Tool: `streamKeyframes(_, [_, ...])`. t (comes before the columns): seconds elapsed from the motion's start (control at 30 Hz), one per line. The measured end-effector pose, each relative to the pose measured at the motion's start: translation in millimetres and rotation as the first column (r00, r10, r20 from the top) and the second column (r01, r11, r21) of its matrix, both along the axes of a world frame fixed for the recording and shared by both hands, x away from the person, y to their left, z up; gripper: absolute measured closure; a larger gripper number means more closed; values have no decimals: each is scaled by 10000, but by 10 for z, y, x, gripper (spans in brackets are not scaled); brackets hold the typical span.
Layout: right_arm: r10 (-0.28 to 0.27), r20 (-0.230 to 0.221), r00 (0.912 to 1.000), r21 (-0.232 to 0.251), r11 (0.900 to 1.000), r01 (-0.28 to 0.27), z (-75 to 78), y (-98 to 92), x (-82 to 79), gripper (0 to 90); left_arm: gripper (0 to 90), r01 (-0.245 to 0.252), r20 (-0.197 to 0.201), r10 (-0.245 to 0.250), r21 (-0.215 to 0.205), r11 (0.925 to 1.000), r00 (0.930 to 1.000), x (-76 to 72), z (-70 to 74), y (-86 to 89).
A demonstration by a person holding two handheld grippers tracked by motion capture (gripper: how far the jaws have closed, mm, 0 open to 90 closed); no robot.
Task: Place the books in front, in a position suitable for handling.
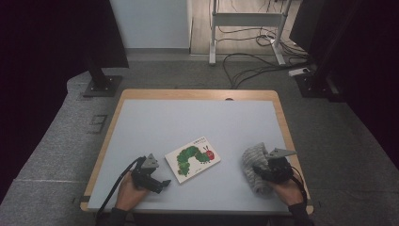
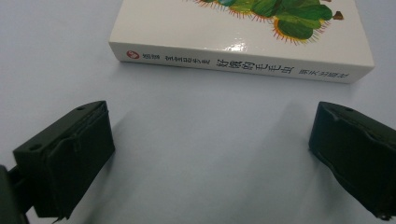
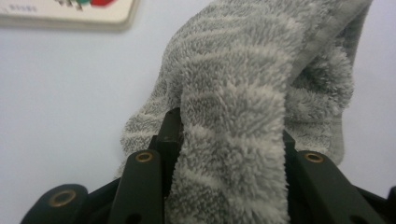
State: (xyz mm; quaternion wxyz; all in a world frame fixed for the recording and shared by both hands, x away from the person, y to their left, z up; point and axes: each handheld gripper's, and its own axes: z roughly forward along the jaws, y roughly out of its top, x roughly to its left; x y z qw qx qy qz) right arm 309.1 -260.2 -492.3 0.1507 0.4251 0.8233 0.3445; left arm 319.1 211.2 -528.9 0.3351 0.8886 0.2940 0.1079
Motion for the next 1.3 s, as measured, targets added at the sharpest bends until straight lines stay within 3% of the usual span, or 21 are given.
streamKeyframes(0.23, [275,374,9989,214,9994,-283,241,67,43,591,8,-79,24,79,-11,10000,10000,-18,3,0])
streamKeyframes(0.53, [800,639,9947,321,9961,-822,399,255,170,588,0,-105,-56,105,6,9999,9999,-68,7,68])
streamKeyframes(0.83, [1299,797,9883,325,9906,-1329,465,525,324,583,0,-543,-25,543,21,9985,9985,-119,7,181])
streamKeyframes(1.3, [2066,747,9756,4,9783,-2072,459,1028,583,582,0,-556,-67,556,-17,9985,9984,-117,3,184])
